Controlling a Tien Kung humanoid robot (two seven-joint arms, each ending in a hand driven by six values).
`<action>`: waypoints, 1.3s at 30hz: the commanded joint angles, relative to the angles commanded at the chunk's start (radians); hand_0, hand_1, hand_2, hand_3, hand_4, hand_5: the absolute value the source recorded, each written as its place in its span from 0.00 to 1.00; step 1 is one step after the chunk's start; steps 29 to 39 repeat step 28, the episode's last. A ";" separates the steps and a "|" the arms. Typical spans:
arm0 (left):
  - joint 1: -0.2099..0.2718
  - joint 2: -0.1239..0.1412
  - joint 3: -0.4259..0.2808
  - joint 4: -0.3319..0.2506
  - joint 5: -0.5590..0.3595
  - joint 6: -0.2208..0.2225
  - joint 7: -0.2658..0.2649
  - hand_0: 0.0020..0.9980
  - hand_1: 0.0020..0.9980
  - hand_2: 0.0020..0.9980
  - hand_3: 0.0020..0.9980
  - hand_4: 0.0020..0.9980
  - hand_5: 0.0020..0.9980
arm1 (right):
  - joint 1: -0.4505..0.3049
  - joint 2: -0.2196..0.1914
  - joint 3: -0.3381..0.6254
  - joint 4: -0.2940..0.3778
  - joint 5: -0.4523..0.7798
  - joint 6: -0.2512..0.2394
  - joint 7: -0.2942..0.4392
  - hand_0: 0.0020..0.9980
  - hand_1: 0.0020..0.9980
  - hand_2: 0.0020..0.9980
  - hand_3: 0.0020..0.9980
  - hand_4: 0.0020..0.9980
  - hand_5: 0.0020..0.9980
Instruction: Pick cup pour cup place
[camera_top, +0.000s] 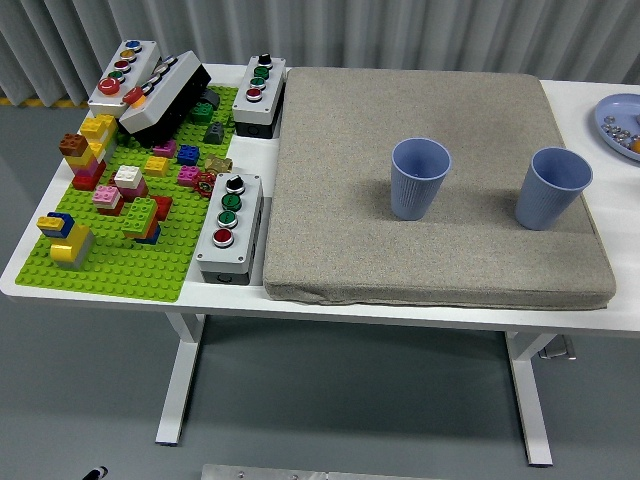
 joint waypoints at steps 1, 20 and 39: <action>0.000 0.000 0.000 0.000 0.000 0.000 0.000 0.84 0.82 0.88 0.79 0.62 1.00 | 0.000 0.000 0.000 0.000 0.000 0.000 0.000 0.95 0.82 0.85 0.83 0.80 1.00; -0.003 -0.001 -0.007 0.000 0.005 0.001 -0.002 0.84 0.82 0.88 0.79 0.62 1.00 | -0.001 -0.003 0.012 0.001 0.004 0.006 0.002 0.95 0.83 0.85 0.83 0.79 1.00; -0.003 -0.001 -0.011 0.000 0.010 0.000 0.000 0.84 0.82 0.88 0.79 0.62 1.00 | -0.001 -0.002 0.015 0.001 0.005 0.007 0.003 0.95 0.83 0.85 0.83 0.79 1.00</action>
